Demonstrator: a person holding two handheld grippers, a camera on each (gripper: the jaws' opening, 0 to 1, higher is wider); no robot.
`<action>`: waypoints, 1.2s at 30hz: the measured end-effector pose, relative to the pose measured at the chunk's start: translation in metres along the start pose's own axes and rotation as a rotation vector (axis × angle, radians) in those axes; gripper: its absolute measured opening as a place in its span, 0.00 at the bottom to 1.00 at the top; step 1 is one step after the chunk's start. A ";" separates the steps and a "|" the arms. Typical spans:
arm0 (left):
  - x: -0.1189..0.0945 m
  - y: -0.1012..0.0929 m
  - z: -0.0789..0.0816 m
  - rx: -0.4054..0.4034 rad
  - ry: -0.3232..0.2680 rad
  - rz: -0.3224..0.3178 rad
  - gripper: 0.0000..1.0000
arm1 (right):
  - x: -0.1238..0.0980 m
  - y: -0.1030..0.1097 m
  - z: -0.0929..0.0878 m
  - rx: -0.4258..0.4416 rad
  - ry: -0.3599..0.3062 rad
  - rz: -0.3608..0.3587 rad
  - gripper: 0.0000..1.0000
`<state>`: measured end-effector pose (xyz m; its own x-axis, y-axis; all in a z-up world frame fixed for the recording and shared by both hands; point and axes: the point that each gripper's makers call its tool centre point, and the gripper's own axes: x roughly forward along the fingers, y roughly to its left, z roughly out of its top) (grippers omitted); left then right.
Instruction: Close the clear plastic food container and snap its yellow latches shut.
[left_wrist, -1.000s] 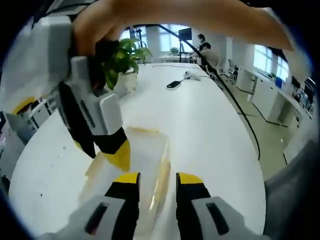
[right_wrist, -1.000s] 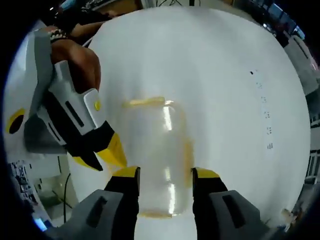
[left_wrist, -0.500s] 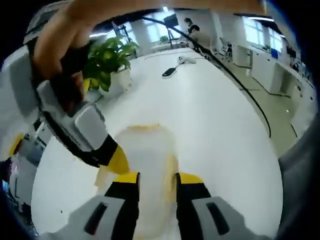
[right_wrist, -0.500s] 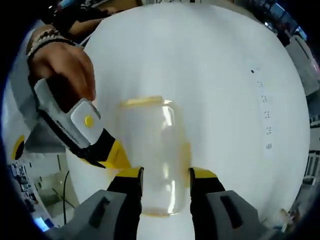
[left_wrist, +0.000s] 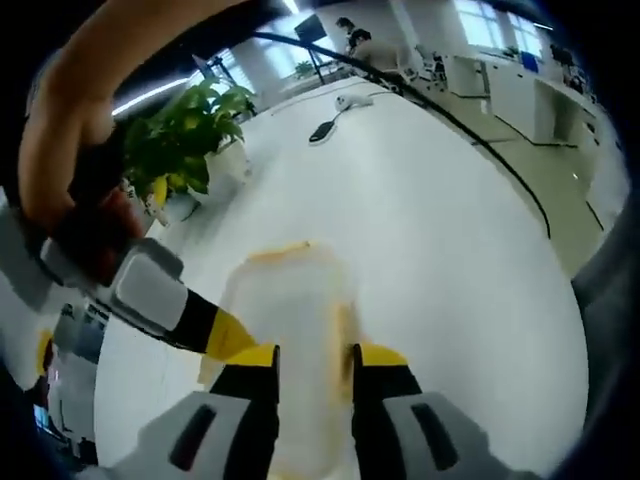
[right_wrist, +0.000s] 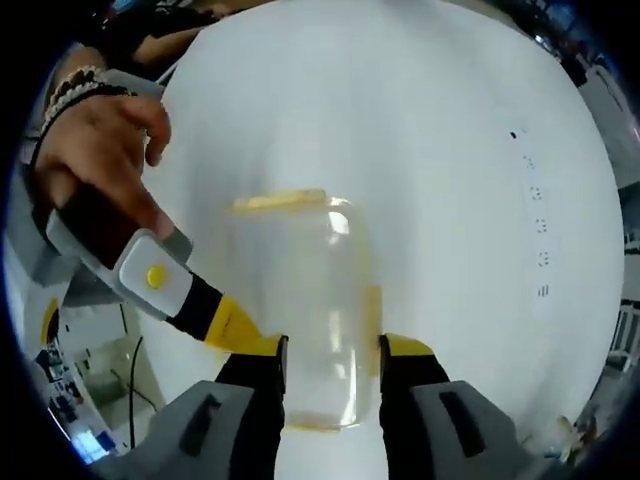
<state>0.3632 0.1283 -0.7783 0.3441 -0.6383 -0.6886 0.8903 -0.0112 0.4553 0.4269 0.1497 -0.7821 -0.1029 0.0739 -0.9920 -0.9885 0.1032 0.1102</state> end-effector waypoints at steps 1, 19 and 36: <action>0.000 0.000 0.000 0.027 -0.001 0.007 0.21 | 0.000 0.000 0.000 -0.001 0.002 0.002 0.34; 0.000 0.002 -0.003 0.067 -0.007 0.031 0.19 | 0.007 -0.004 0.002 -0.061 -0.011 0.219 0.33; 0.000 0.004 -0.002 0.043 -0.019 0.027 0.21 | 0.008 0.001 0.000 -0.079 0.058 0.151 0.34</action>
<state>0.3668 0.1298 -0.7773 0.3620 -0.6532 -0.6650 0.8669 -0.0263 0.4978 0.4255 0.1505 -0.7902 -0.2545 0.0251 -0.9667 -0.9668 0.0169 0.2550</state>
